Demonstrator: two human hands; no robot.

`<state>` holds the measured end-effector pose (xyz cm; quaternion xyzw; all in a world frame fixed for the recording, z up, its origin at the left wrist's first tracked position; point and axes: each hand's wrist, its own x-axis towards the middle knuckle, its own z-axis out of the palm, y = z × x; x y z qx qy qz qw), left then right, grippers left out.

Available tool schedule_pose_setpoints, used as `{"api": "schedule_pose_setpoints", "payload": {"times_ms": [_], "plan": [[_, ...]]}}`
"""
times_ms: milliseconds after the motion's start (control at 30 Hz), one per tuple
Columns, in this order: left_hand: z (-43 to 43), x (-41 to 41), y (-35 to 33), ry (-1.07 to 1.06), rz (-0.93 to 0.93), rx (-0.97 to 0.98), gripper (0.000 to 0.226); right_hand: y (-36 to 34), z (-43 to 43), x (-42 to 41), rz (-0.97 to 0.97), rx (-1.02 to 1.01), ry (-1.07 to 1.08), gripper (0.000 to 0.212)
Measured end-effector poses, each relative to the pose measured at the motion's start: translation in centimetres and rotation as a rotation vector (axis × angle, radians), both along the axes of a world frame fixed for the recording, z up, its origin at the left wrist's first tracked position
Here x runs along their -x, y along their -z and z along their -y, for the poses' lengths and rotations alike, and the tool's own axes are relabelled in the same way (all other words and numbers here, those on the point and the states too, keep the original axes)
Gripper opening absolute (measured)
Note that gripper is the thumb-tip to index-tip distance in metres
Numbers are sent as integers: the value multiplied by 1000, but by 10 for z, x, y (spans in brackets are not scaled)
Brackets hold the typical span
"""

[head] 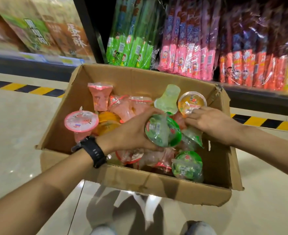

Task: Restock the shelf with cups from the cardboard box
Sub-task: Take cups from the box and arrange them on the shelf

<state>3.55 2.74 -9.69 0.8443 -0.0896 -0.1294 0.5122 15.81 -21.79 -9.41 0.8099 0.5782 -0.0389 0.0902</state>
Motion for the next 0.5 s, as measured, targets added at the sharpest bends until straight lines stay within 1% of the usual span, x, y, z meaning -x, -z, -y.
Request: {"api": "schedule_pose_setpoints", "payload": {"times_ms": [33, 100, 167, 233, 267, 300, 367, 433, 500], "plan": [[-4, -2, -3, -59, 11, 30, 87, -8, 5, 0, -74, -54, 91, 48], [-8, -4, -7, -190, 40, 106, 87, -24, 14, 0, -284, -212, 332, 56], [-8, -8, -12, -327, 91, 173, 86, -39, 13, 6, -558, -444, 570, 58], [-6, -13, -21, -447, 124, 229, 86, -45, 2, 9, -830, -691, 737, 55], [-7, -15, -29, -490, 124, 247, 86, -48, -3, 9, -898, -778, 791, 50], [-6, -18, -38, -524, 125, 240, 86, -51, -8, 8, -907, -842, 840, 48], [-5, -22, -60, -573, 126, 215, 88, -61, -16, 7, -930, -918, 904, 62], [-1, -24, -90, -624, 113, 209, 89, -84, -21, 10, -984, -1013, 976, 67], [3, -24, -125, -666, 76, 236, 82, -122, -25, 19, -1048, -1108, 1037, 60]]}}
